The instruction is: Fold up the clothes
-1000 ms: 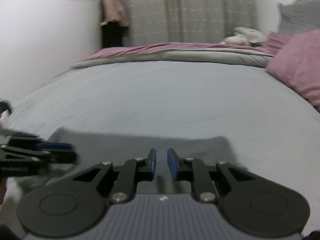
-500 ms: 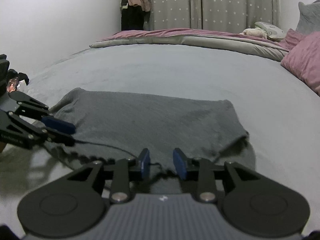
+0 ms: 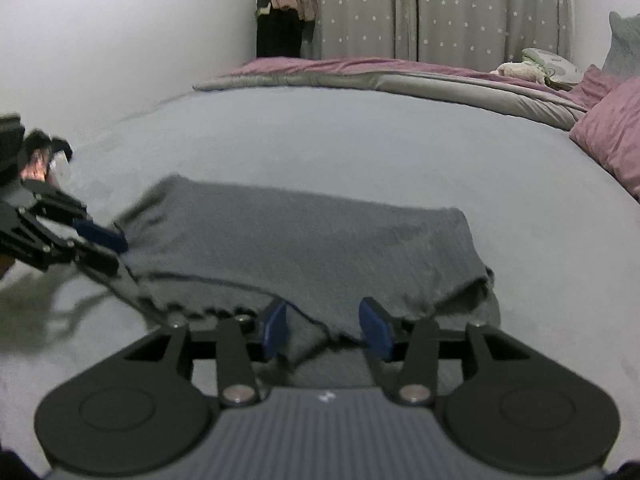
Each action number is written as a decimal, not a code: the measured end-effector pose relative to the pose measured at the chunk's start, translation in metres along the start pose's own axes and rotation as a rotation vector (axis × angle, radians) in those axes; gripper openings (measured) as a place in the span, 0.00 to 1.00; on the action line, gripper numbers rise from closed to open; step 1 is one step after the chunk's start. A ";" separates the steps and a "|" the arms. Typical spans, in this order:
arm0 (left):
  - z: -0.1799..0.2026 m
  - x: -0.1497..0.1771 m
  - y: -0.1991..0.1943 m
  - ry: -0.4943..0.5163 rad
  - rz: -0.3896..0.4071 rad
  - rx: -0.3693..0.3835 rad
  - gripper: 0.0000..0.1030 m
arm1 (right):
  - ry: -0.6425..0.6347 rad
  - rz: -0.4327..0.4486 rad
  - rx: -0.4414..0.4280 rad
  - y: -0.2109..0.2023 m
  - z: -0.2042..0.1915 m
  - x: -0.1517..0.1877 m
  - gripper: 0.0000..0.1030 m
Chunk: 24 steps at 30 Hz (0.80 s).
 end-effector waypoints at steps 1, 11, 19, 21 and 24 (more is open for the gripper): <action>-0.002 -0.001 -0.002 -0.017 0.008 -0.002 0.33 | 0.011 0.007 -0.009 0.000 -0.002 -0.004 0.48; -0.042 -0.012 -0.009 -0.259 0.070 -0.051 0.46 | 0.021 0.013 -0.034 0.017 -0.021 -0.028 0.56; -0.070 -0.006 0.006 -0.431 0.016 -0.179 0.57 | 0.023 -0.010 -0.041 0.028 -0.039 -0.037 0.73; -0.073 -0.005 0.009 -0.475 0.009 -0.194 0.58 | 0.027 -0.019 -0.044 0.029 -0.043 -0.037 0.75; -0.078 -0.004 0.012 -0.526 0.000 -0.198 0.60 | 0.027 -0.029 -0.057 0.031 -0.051 -0.036 0.76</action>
Point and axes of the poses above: each gripper's, at about its wrist camera, not at the fingertips, and y roughly the way its jaws point, z to its right, x to its underside, the point moved 9 cm from there along y, roughly the way its jaws point, and after that the axes turned 1 degree about y, right-handed, at the moved point
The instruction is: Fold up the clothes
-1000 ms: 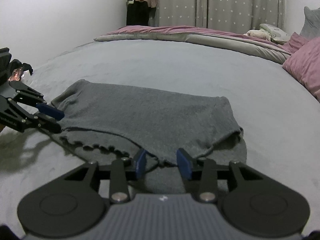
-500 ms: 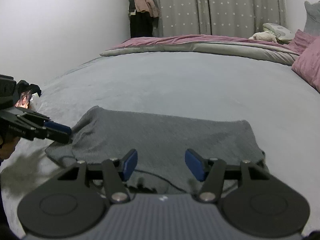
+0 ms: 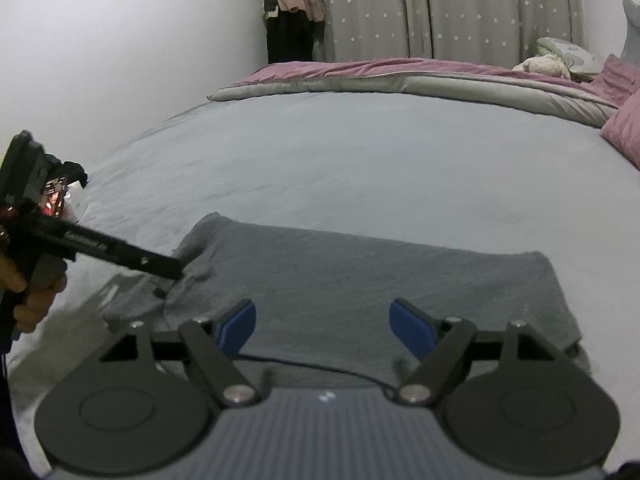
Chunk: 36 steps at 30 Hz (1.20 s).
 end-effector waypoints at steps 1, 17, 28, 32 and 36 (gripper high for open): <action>-0.001 0.000 0.001 -0.014 -0.004 -0.001 0.60 | 0.000 -0.003 -0.004 0.001 -0.003 0.000 0.76; -0.025 -0.005 -0.005 -0.157 -0.003 -0.005 0.60 | -0.059 -0.029 -0.049 0.019 -0.048 0.002 0.77; -0.040 -0.002 -0.016 -0.218 -0.009 0.010 0.60 | -0.066 0.004 -0.093 0.023 -0.077 -0.013 0.78; -0.046 -0.001 -0.017 -0.253 -0.009 0.020 0.60 | -0.075 0.010 -0.110 0.026 -0.086 -0.014 0.78; -0.049 0.000 -0.018 -0.265 -0.010 0.024 0.60 | -0.093 0.003 -0.133 0.031 -0.103 -0.011 0.78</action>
Point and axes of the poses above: each gripper's, at about its wrist camera, not at the fingertips, and y roughly the way its jaws point, z to its right, x to its underside, the point moved 9 cm from there along y, roughly the way its jaws point, and after that the axes turned 1 degree about y, right-handed, at the moved point
